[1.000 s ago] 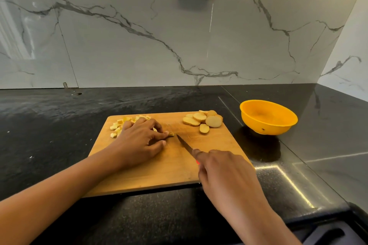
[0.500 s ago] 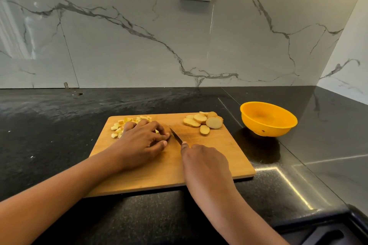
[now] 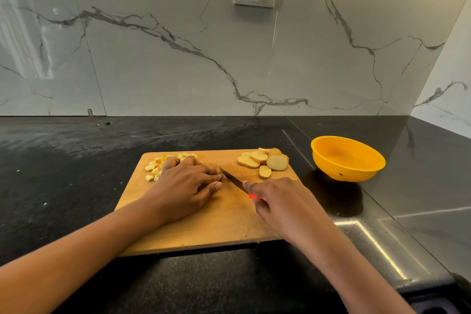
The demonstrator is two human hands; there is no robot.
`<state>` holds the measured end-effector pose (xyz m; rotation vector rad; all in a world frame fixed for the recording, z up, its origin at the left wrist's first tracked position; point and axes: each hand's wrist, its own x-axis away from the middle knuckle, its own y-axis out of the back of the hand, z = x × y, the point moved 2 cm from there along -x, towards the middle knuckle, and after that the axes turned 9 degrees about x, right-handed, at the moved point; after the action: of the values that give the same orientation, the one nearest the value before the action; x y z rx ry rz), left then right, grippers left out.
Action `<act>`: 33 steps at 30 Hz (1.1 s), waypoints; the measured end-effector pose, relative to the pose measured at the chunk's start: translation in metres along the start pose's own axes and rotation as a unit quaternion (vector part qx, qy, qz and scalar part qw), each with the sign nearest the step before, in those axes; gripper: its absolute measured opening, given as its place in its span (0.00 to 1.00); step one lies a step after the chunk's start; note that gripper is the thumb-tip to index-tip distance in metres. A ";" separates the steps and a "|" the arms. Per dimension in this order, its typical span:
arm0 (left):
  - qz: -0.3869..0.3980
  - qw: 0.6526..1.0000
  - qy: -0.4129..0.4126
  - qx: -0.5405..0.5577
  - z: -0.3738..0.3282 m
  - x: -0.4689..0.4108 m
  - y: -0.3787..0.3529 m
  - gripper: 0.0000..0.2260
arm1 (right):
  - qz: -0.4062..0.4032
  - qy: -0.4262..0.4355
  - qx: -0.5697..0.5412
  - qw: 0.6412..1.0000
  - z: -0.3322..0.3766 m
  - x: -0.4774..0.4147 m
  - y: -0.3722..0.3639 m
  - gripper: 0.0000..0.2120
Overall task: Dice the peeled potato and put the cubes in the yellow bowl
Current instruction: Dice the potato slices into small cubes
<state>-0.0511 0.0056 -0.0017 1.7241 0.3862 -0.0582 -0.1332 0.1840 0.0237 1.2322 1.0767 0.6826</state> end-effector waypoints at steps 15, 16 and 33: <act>0.017 0.999 -0.036 -0.011 0.007 -0.004 0.006 0.46 | 0.003 0.024 -0.009 1.000 -0.011 -0.011 -0.008 0.20; 0.020 0.999 -0.036 -0.010 0.007 -0.004 0.006 0.46 | 0.010 0.030 0.002 1.000 -0.010 -0.017 -0.009 0.20; -0.027 0.998 -0.062 0.018 0.014 0.003 0.011 0.38 | 0.035 0.044 0.049 0.997 -0.032 0.026 -0.003 0.21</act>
<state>-0.0429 -0.0090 0.0056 1.7348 0.3420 -0.2116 -0.1533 0.2191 0.0149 1.3386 1.1557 0.7521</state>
